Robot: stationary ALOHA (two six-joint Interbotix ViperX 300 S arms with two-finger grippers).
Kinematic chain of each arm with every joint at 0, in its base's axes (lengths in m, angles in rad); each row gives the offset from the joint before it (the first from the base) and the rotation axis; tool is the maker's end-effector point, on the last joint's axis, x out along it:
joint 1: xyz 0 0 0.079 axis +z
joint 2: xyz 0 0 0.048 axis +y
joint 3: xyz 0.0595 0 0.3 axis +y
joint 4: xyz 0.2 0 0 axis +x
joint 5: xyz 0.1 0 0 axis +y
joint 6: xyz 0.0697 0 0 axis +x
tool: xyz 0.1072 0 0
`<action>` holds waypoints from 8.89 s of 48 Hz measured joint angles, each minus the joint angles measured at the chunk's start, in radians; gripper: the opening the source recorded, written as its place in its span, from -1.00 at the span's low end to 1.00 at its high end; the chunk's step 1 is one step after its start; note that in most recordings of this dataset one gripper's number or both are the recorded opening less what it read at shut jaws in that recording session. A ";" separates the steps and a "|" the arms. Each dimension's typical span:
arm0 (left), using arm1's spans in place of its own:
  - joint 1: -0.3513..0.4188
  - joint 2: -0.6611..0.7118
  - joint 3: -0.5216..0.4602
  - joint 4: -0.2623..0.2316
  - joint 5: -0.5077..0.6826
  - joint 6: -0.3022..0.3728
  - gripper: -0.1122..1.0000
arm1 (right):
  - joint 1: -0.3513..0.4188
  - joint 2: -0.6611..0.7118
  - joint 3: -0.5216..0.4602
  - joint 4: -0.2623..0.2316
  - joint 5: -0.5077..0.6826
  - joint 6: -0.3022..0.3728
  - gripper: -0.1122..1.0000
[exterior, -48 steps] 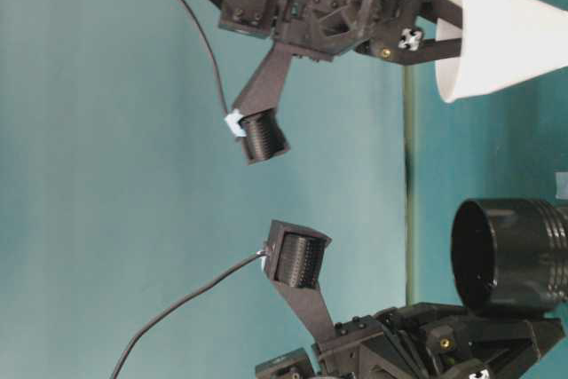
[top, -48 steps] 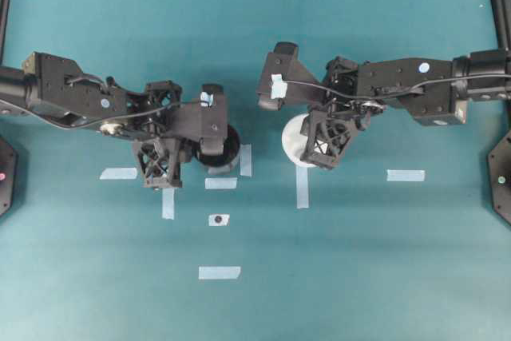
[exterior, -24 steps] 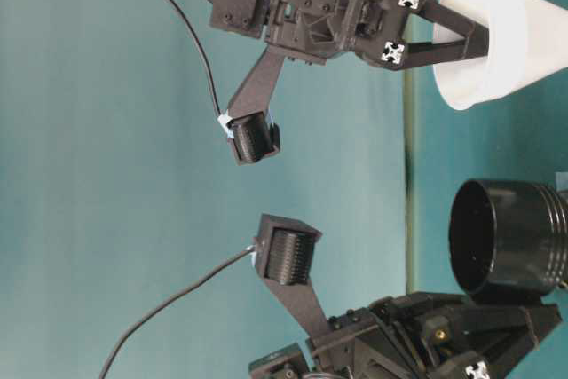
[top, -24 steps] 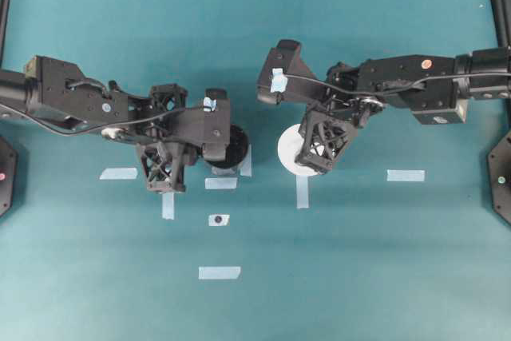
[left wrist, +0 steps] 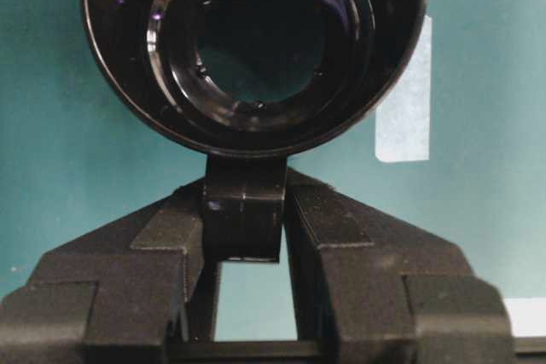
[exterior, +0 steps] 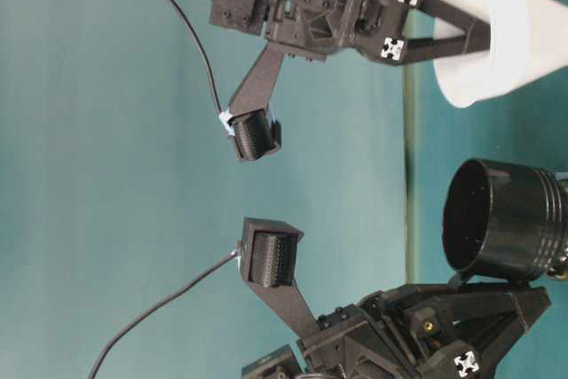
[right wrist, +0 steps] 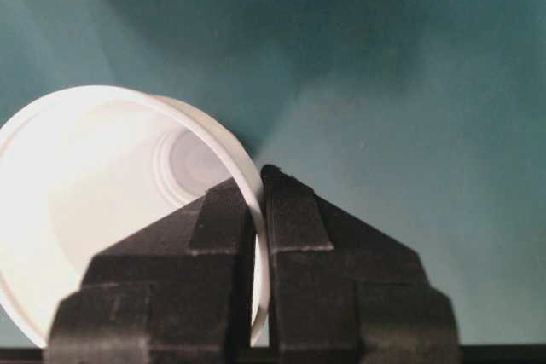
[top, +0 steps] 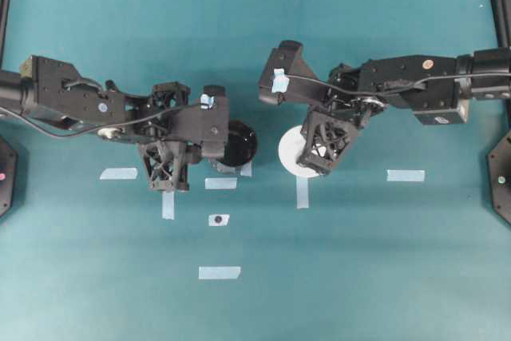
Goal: Holding the cup holder with the left arm, the right arm places the cup into the cup holder.
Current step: 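Lift the black cup holder with left gripper and white cup with right gripper, then move the white cup toward the holder and insert it into the ring, then open the right gripper and raise it away from the cup, then lower the holder with the cup onto the table using the left gripper, then open the left gripper and pull it back from the holder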
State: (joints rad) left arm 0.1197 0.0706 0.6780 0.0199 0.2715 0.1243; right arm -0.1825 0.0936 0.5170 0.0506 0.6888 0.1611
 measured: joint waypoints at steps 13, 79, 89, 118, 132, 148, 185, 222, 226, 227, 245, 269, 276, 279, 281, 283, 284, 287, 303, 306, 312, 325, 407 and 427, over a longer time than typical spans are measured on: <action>-0.021 -0.014 0.017 0.000 -0.037 0.000 -0.32 | 0.000 -0.003 0.000 0.002 0.012 0.000 -0.71; -0.026 -0.081 0.084 0.002 -0.482 0.009 -0.32 | -0.006 -0.356 -0.152 0.002 0.353 0.000 -0.73; -0.026 -0.064 0.051 0.000 -0.485 0.012 -0.32 | 0.012 -0.380 -0.158 0.003 0.291 0.000 -0.73; -0.031 0.009 -0.055 0.002 -0.488 0.040 -0.32 | 0.025 -0.362 -0.133 0.003 0.132 0.000 -0.73; -0.037 0.020 -0.077 0.000 -0.486 0.040 -0.32 | 0.025 -0.311 -0.129 -0.009 0.110 0.000 -0.73; -0.051 0.023 -0.077 0.002 -0.477 0.040 -0.32 | 0.025 -0.256 -0.129 -0.018 0.129 0.000 -0.73; -0.051 0.023 -0.086 0.002 -0.477 0.038 -0.32 | 0.028 -0.236 -0.129 -0.014 0.169 -0.009 0.04; -0.052 0.037 -0.078 0.000 -0.491 0.032 -0.32 | -0.003 -0.307 -0.103 -0.018 0.155 -0.008 0.84; -0.052 0.043 -0.071 0.000 -0.491 0.028 -0.32 | -0.009 -0.333 -0.086 -0.018 0.152 -0.008 0.84; -0.052 0.044 -0.069 0.000 -0.491 0.026 -0.32 | -0.012 -0.342 -0.078 -0.018 0.150 -0.009 0.84; -0.055 0.091 -0.037 0.002 -0.502 -0.006 -0.32 | -0.021 -0.422 0.040 0.006 0.012 0.028 0.84; -0.055 0.130 -0.026 0.000 -0.526 -0.051 -0.32 | -0.011 -0.434 0.123 0.009 -0.209 0.098 0.84; -0.057 0.130 -0.012 0.002 -0.528 -0.057 -0.32 | -0.011 -0.434 0.127 0.012 -0.204 0.098 0.84; -0.057 0.132 -0.002 0.002 -0.528 -0.064 -0.32 | -0.008 -0.434 0.127 0.012 -0.198 0.098 0.84; -0.055 0.132 0.006 0.002 -0.526 -0.071 -0.32 | -0.005 -0.433 0.127 0.012 -0.196 0.098 0.84; -0.057 0.132 0.014 0.000 -0.526 -0.080 -0.32 | -0.002 -0.430 0.127 0.012 -0.196 0.098 0.84; -0.057 0.132 0.017 0.002 -0.526 -0.083 -0.32 | 0.002 -0.428 0.127 0.012 -0.196 0.098 0.84; -0.057 0.132 0.025 0.002 -0.523 -0.091 -0.32 | 0.003 -0.425 0.129 0.012 -0.196 0.098 0.84; -0.057 0.130 0.032 0.002 -0.451 -0.109 -0.32 | 0.008 -0.423 0.137 0.014 -0.193 0.101 0.84; -0.057 0.132 0.032 0.000 -0.448 -0.107 -0.32 | 0.009 -0.423 0.137 0.014 -0.193 0.103 0.84; -0.057 0.130 0.032 0.000 -0.448 -0.110 -0.33 | 0.009 -0.423 0.137 0.014 -0.193 0.106 0.84; -0.055 0.130 0.031 0.002 -0.434 -0.117 0.28 | 0.014 -0.423 0.138 0.018 -0.193 0.106 0.84; -0.057 -0.063 0.092 0.000 -0.316 -0.112 0.82 | 0.025 -0.423 0.170 0.017 -0.195 0.106 0.84; -0.052 -0.135 0.127 0.000 -0.316 -0.117 0.82 | 0.025 -0.423 0.172 0.018 -0.196 0.106 0.84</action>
State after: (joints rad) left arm 0.0675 -0.0644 0.8053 0.0199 -0.0445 0.0077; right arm -0.1580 -0.3298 0.6888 0.0690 0.4924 0.2669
